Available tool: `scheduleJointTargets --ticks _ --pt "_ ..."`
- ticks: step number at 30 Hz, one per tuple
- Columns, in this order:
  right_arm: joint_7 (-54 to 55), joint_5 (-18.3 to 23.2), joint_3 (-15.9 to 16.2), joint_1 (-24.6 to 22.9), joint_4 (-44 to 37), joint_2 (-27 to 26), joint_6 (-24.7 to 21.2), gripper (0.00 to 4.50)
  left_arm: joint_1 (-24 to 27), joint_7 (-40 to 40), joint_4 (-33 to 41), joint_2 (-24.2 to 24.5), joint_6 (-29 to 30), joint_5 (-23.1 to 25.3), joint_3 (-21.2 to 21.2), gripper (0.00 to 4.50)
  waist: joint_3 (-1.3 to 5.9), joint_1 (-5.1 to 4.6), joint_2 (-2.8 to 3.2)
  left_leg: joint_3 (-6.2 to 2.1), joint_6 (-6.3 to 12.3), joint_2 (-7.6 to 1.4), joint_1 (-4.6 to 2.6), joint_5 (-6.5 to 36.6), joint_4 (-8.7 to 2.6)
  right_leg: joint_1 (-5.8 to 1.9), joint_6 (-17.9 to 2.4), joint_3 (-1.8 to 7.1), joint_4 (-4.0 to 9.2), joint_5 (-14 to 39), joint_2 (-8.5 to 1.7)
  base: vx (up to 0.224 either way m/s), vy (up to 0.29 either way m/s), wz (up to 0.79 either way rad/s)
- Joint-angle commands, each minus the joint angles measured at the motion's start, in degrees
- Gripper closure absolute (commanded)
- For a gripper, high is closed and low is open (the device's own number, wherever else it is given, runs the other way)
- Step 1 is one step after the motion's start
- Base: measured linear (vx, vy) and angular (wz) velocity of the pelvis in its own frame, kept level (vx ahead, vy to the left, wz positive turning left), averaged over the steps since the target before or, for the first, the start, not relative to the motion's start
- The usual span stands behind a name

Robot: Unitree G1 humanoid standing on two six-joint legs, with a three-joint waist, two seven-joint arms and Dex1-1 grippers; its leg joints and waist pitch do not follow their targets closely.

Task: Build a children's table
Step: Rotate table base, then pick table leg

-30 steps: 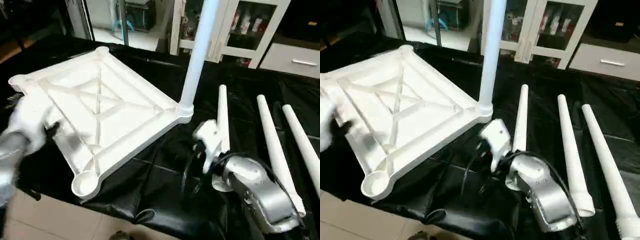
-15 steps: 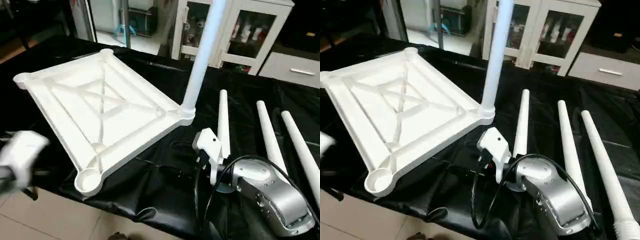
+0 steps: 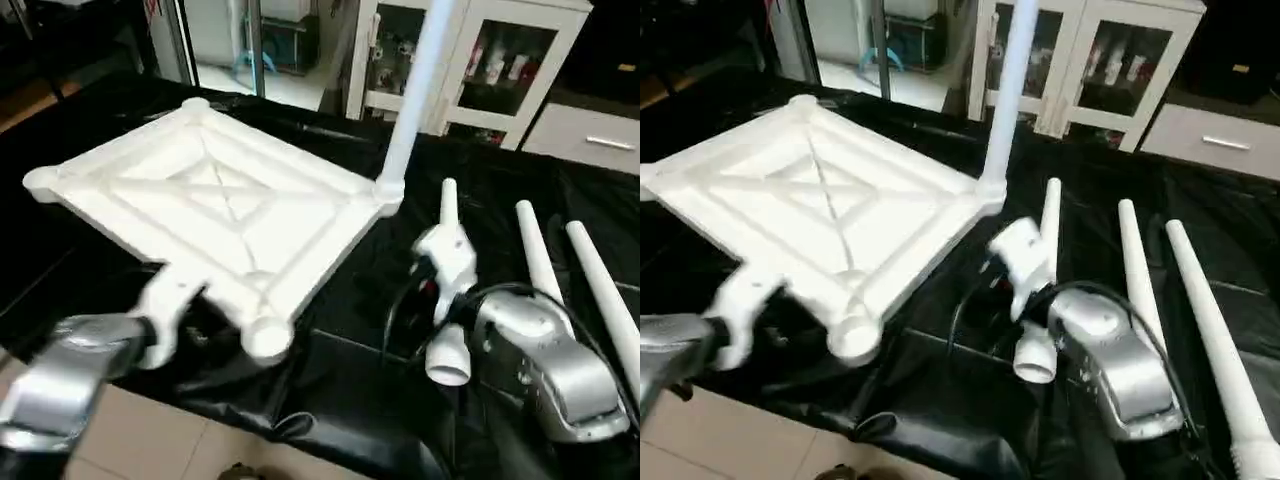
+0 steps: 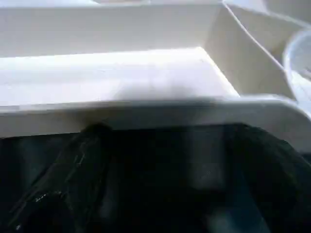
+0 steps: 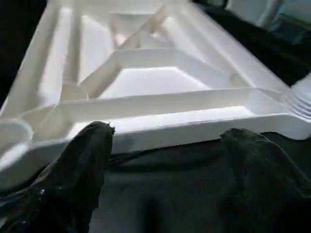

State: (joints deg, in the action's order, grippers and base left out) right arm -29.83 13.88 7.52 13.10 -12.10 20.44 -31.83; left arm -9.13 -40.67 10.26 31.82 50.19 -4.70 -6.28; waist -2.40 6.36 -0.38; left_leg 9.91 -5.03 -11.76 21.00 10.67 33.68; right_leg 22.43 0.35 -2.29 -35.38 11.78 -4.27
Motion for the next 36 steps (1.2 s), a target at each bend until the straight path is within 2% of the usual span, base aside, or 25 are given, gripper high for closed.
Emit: scheduleJointTargets --ticks 1,2,3,4,6,9,10,11,12,14,15,17,19,21,22,24,25,26,27,28,30,31,33,34,36 --pt "0.8 0.0 -1.2 0.3 0.0 0.2 0.0 0.58 -1.5 0.9 -1.4 -1.5 -1.9 1.1 -2.6 0.04 3.23 -0.34 1.21 -0.33 -2.66 -0.74 -1.01 11.1 -4.2 -2.04 -9.2 2.0 3.56 1.8 -2.33 0.0 0.0 0.0" --pt "1.1 -0.3 -1.3 0.3 0.0 0.2 0.1 0.58 -2.6 1.9 -2.7 -3.1 -2.6 1.4 -3.6 0.04 3.23 -0.26 1.59 -0.36 -2.76 -0.75 -1.01 11.1 -4.16 -2.03 -9.3 2.0 3.51 1.6 -2.39 0.0 0.0 0.0" --pt "1.3 -0.4 -1.5 0.1 -0.1 0.1 0.0 0.58 -3.4 2.7 -3.4 -4.3 -3.3 1.8 -4.3 0.04 3.17 -0.36 1.33 -0.28 -2.74 -0.73 -1.06 11.6 -4.17 -2.02 -9.2 1.98 3.69 2.2 -2.33 0.0 0.0 0.0" --pt "1.9 -0.6 -1.8 -0.1 -0.3 0.0 0.0 0.58 -4.7 4.0 -4.6 -6.5 -4.1 1.8 -5.2 0.04 3.19 -0.28 1.57 -0.29 -2.71 -0.74 -1.1 11.9 -4.12 -2.03 -9.2 2.0 3.72 2.8 -2.39 0.0 0.0 0.0" --pt "2.6 -0.8 -2.1 -0.1 -0.4 -0.3 -0.1 0.58 -5.4 4.5 -5.6 -7.7 -5.2 2.1 -6.1 0.04 3.2 -0.23 1.42 -0.4 -2.58 -0.77 -0.84 11.9 -4.15 -2.31 -9.3 2.0 3.73 3.7 -2.57 0.0 0.0 0.0" --pt "6.2 -2.6 -3.1 0.2 -0.4 -0.9 -1.3 0.58 -7.8 6.2 -9.0 -11.5 -8.6 3.2 -8.6 0.04 3.14 -0.44 1.67 -0.33 -2.69 -0.68 -0.76 10.9 -4.02 -2.15 -9.0 2.04 3.96 3.4 -2.41 0.0 0.0 0.0" --pt "9.4 -4.0 -4.0 0.6 -0.7 -1.2 -3.3 0.58 -8.9 6.8 -10.0 -13.9 -9.9 3.3 -9.5 0.04 3.35 -0.33 1.57 -0.37 -2.71 -0.73 -0.79 10.5 -3.91 -2.33 -9.2 2.03 3.73 2.6 -2.53 0.0 0.0 0.0" --pt "10.0 -4.4 -4.1 0.7 -0.8 -1.2 -3.8 0.58 -9.1 7.0 -10.1 -14.4 -10.2 3.3 -9.7 0.04 3.11 -0.54 1.47 -0.37 -2.72 -0.7 -0.53 9.9 -4.03 -2.38 -9.1 2.08 3.85 2.5 -2.42 0.0 0.0 0.0" --pt "11.4 -5.0 -4.5 0.9 -1.0 -1.4 -4.7 0.58 -9.5 7.2 -10.5 -15.4 -10.7 3.3 -10.0 0.04 3.38 -0.43 1.52 -0.33 -2.73 -0.68 -0.7 9.3 -3.86 -2.43 -9.1 2.04 3.7 1.6 -2.46 0.0 0.0 0.0" --pt "13.7 -4.2 -6.3 1.5 -2.8 -1.6 -11.9 0.58 -9.4 6.6 -7.9 -16.7 -9.3 2.7 -11.6 0.04 3.38 -0.53 1.71 -0.36 -2.68 -0.6 -0.63 8.6 -3.78 -2.56 -9.2 2.02 3.59 0.9 -2.41 0.0 0.0 0.0" --pt "14.0 -3.7 -6.9 1.6 -3.2 -1.8 -13.3 0.58 -9.2 6.5 -7.1 -16.6 -8.9 2.6 -11.8 0.04 3.38 -0.62 1.6 -0.39 -2.59 -0.63 -0.63 8.5 -3.79 -2.66 -9.3 2.01 3.55 0.4 -2.41 0.0 0.0 0.0" --pt "16.2 -1.5 -10.1 2.0 -4.6 -3.7 -20.6 0.41 -7.6 5.6 -3.2 -15.2 -8.0 1.9 -12.0 0.01 3.39 -0.86 1.53 -0.4 -2.01 -0.62 -0.49 8.1 -3.77 -2.76 -9.4 2.0 3.42 -0.3 -2.44 0.0 0.0 0.0" --pt "18.5 -1.7 -11.9 2.0 -6.7 -5.1 -27.9 0.21 -4.0 4.4 2.7 -12.2 -7.1 0.4 -10.3 0.0 3.3 -1.53 1.26 -0.47 -1.74 -0.49 -0.11 7.0 -3.92 -3.0 -9.2 1.85 3.38 0.5 -2.38 0.0 0.0 0.0" --pt "18.9 -2.1 -12.0 2.0 -7.2 -5.3 -29.7 0.06 -3.0 4.1 3.9 -11.6 -7.2 0.1 -9.8 0.0 3.34 -1.84 1.63 -0.32 -1.82 -0.43 -0.46 6.6 -3.72 -2.61 -8.9 1.91 3.51 1.5 -2.2 0.0 0.0 0.0" --pt "20.2 -3.5 -12.2 2.6 -8.7 -5.9 -36.3 0.06 0.2 2.0 8.4 -8.9 -7.4 -1.1 -8.1 0.0 3.11 -2.1 0.77 -0.07 -1.83 -0.4 -0.49 7.4 -3.81 -2.45 -8.6 1.97 3.88 3.5 -2.04 0.0 0.0 0.0" --pt "20.7 -4.3 -12.3 3.2 -9.3 -6.3 -39.9 0.06 1.9 1.0 10.9 -7.4 -7.5 -1.8 -6.8 0.0 3.15 -2.05 1.44 -0.38 -2.21 -0.5 -0.33 7.3 -4.13 -2.67 -8.3 1.9 3.65 5.1 -2.28 0.0 0.0 0.0" --pt "21.4 -4.3 -13.0 3.8 -9.5 -7.1 -42.1 0.06 3.1 0.1 12.8 -6.4 -8.0 -2.4 -5.9 0.0 2.87 -2.32 1.28 -0.27 -2.69 -0.54 -0.71 9.2 -4.14 -2.08 -7.8 1.98 3.87 8.2 -2.13 0.0 0.0 0.0" --pt "22.4 -3.8 -13.8 4.9 -9.3 -7.8 -44.7 0.06 4.3 -1.0 15.0 -5.5 -8.9 -3.9 -4.8 0.0 2.8 -2.33 1.42 -0.22 -2.88 -0.54 -0.75 9.9 -4.28 -1.93 -7.4 2.01 4.07 9.5 -2.14 0.0 0.0 0.0" --pt "22.4 -3.7 -13.8 5.1 -9.3 -7.9 -44.9 0.06 4.4 -1.2 15.2 -5.4 -9.0 -4.1 -4.6 0.0 2.73 -2.38 1.21 -0.28 -3.32 -0.56 -0.9 11.0 -4.32 -1.71 -7.0 2.02 4.07 11.4 -2.18 0.0 0.0 0.0" --pt "22.8 -3.4 -13.9 5.7 -8.9 -7.9 -46.2 0.06 4.8 -1.9 16.3 -5.2 -9.6 -5.3 -4.1 0.0 2.67 -2.33 1.45 -0.23 -3.86 -0.62 -1.19 11.9 -4.35 -1.33 -6.5 2.07 4.21 12.4 -2.07 0.0 0.0 0.0" --pt "22.9 -3.0 -13.7 6.5 -7.2 -7.7 -47.3 0.06 5.1 -3.7 18.3 -5.1 -9.9 -8.1 -3.4 0.0 2.6 -2.11 0.63 -0.11 -4.2 -0.69 -1.15 12.1 -4.49 -1.35 -5.9 2.09 4.3 12.9 -2.17 0.0 0.0 0.0" --pt "22.8 -3.0 -13.6 6.8 -6.2 -7.7 -47.5 0.06 5.0 -4.4 19.1 -4.9 -9.7 -9.1 -3.5 0.0 2.69 -1.87 1.05 -0.2 -4.54 -0.64 -1.09 11.5 -4.48 -1.39 -5.6 2.12 4.08 12.3 -2.27 0.0 0.0 0.0" --pt "23.2 -3.4 -13.7 7.3 -4.8 -7.8 -48.5 0.06 4.9 -5.5 20.2 -4.2 -9.5 -9.9 -4.1 0.0 2.72 -1.7 0.88 -0.09 -4.88 -0.56 -1.05 10.6 -4.42 -1.31 -5.1 2.17 3.98 11.0 -2.21 0.0 0.0 0.0" --pt "23.2 -3.5 -13.7 7.7 -4.0 -7.8 -49.9 0.06 4.7 -6.0 20.9 -3.6 -9.2 -10.0 -4.7 0.0 2.75 -1.75 0.17 0.06 -4.82 -0.5 -0.96 10.0 -4.37 -1.43 -4.8 2.19 4.02 10.2 -2.11 0.0 0.0 0.0" --pt "22.8 -3.7 -13.8 8.0 -3.1 -8.0 -52.1 0.06 4.6 -6.8 22.2 -2.8 -8.3 -10.6 -5.1 0.0 2.92 -1.52 0.46 -0.02 -4.87 -0.42 -0.84 8.2 -4.25 -1.59 -4.5 2.23 3.65 8.3 -2.18 0.0 0.0 0.0"
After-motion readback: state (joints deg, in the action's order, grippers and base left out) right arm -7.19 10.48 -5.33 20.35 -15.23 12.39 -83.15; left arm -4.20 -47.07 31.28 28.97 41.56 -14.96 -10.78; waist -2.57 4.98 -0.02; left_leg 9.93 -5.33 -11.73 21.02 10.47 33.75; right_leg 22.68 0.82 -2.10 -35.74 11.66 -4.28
